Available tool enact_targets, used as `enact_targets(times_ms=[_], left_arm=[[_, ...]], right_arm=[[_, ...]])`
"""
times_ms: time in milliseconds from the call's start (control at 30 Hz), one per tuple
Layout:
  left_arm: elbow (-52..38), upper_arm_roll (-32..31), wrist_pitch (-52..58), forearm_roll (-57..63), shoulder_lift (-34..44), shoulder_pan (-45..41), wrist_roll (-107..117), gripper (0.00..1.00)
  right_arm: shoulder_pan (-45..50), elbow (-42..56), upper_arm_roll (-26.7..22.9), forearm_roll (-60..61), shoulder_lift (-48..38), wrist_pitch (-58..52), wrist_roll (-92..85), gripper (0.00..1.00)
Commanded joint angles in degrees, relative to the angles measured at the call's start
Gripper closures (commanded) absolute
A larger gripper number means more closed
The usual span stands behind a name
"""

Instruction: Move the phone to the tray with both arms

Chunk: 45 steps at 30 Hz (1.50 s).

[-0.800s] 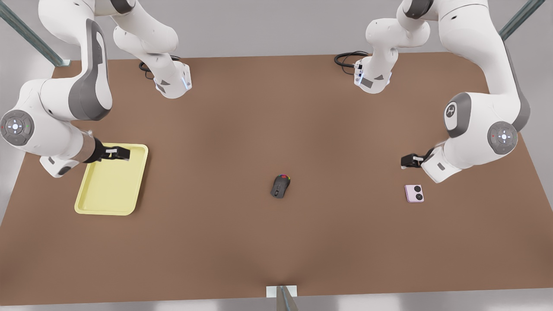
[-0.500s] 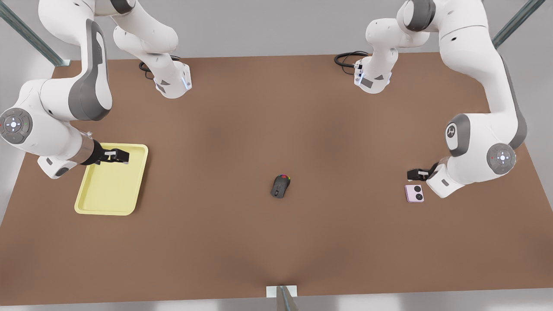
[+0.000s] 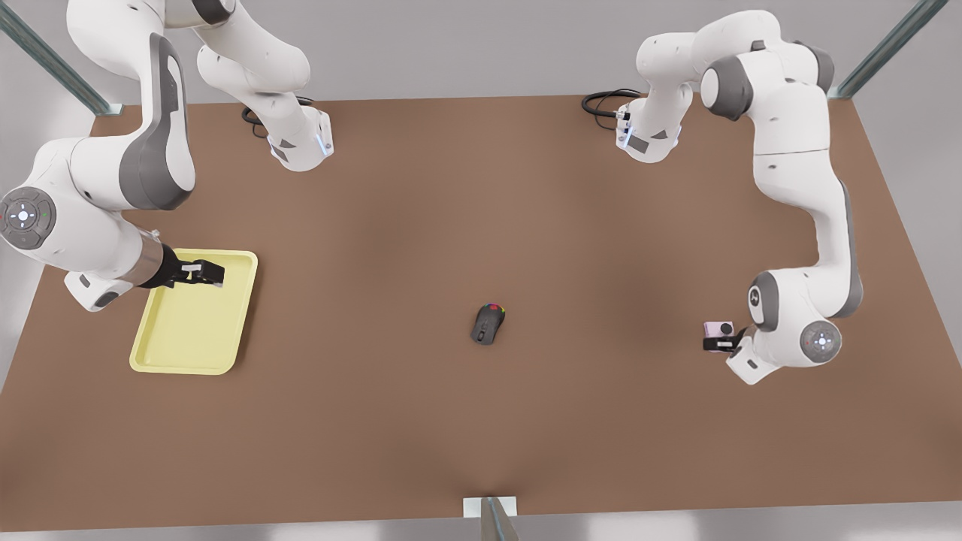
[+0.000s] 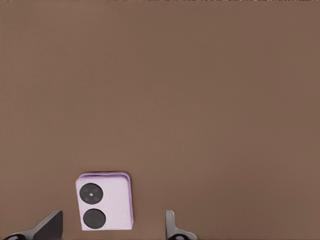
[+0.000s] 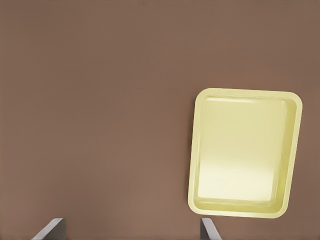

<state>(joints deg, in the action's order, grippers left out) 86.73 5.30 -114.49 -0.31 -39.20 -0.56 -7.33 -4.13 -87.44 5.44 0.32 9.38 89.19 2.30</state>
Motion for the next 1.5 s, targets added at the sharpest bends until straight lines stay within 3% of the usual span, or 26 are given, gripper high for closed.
enact_targets(times_ms=[0, 267, 733, 1467], left_arm=[[0.1, 0.2, -5.0, 0.3, -0.3, 0.2, -4.5, 0.00], [11.4, 1.8, -13.4, 0.3, 2.7, 0.7, -7.9, 0.00], [10.5, 2.3, -16.9, -0.5, -2.3, 0.8, -8.3, 0.00], [10.6, 2.3, -16.7, -0.9, -2.5, 0.8, -8.3, 0.00]], right_arm=[[0.0, 0.1, 0.0, 0.0, -0.1, 0.0, 0.2, 0.00], [-0.5, 0.0, 0.0, 0.0, 0.0, 0.0, -0.3, 0.00], [-0.9, 0.0, 0.0, 0.0, 0.2, -0.2, -0.3, 0.00], [-1.0, 0.0, 0.0, 0.1, 0.3, -0.2, -0.4, 0.00]])
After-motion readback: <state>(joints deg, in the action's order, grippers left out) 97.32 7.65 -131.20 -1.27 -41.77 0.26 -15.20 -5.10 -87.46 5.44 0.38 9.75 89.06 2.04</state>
